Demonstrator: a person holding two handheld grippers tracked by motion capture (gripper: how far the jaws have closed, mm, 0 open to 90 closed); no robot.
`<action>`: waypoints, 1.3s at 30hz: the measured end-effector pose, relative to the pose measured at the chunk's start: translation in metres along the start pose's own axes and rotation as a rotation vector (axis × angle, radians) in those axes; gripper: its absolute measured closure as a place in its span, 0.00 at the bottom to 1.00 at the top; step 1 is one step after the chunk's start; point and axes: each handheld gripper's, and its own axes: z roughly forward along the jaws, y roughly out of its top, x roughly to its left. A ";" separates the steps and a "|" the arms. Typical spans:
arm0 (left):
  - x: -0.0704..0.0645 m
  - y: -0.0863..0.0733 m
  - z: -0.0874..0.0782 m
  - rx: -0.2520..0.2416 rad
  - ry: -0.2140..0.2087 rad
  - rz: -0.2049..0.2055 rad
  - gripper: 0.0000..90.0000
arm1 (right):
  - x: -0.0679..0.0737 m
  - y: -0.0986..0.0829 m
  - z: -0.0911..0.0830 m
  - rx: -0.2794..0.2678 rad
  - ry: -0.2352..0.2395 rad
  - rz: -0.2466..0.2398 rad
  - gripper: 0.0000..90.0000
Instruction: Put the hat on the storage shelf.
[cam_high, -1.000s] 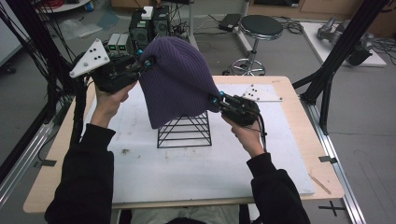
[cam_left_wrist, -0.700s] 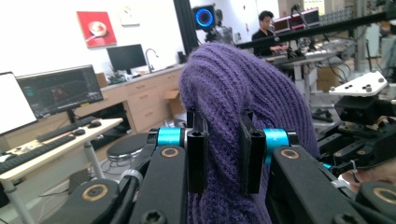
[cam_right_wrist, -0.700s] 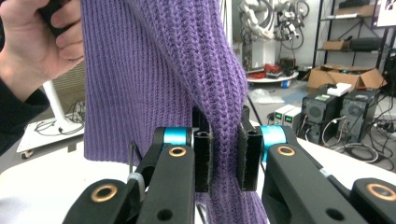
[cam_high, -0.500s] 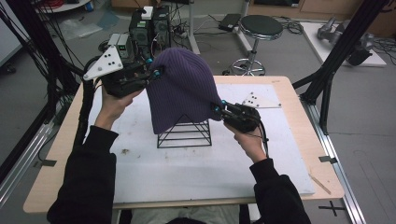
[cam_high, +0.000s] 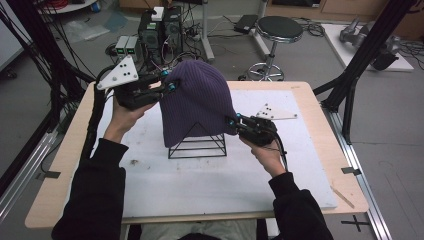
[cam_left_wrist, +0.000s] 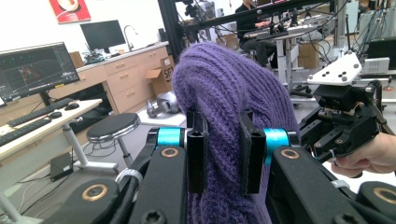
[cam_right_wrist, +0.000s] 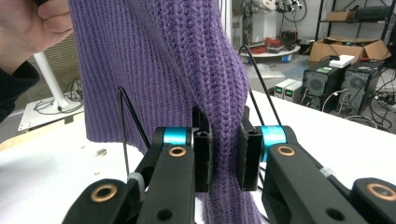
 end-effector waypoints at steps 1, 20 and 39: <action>0.000 -0.002 -0.001 -0.004 0.003 -0.006 0.85 | 0.001 0.000 0.000 0.006 0.001 0.005 0.90; -0.008 -0.023 0.006 0.067 -0.015 -0.013 0.85 | 0.004 -0.025 0.010 0.089 -0.014 -0.004 0.90; -0.014 -0.050 0.006 0.110 -0.009 -0.052 0.85 | 0.006 -0.034 0.020 0.195 -0.037 -0.015 0.90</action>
